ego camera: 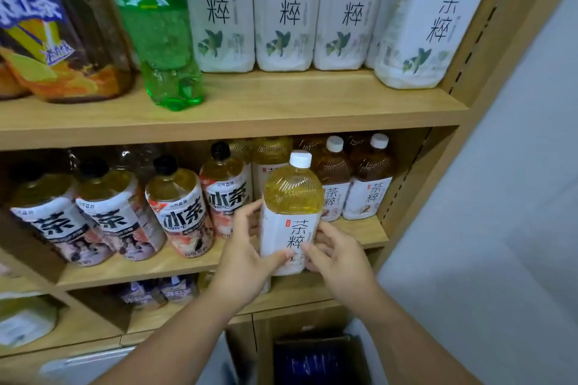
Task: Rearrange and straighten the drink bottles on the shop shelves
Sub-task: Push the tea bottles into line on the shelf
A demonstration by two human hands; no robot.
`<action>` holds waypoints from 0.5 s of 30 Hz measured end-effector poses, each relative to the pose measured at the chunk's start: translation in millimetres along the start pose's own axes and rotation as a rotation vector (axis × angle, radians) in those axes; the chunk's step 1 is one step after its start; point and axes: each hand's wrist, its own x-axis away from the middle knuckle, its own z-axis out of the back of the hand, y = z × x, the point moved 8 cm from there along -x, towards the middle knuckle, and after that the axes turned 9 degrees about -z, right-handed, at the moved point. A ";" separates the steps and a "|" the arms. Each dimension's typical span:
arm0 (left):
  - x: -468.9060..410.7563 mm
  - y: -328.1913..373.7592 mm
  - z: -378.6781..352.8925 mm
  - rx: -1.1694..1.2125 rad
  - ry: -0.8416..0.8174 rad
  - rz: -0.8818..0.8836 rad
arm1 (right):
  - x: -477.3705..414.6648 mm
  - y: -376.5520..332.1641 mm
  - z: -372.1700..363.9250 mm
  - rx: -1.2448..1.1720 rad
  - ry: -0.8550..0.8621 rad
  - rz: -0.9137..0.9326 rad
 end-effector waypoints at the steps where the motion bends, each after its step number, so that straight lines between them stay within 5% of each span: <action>1: -3.9 -6.9 -2.8 -0.006 -0.001 0.000 | -7.4 5.6 1.3 -0.028 0.004 -0.021; 15: -14.3 -59.3 -8.8 -0.201 0.092 0.086 | -42.6 15.8 -10.3 0.125 0.191 0.144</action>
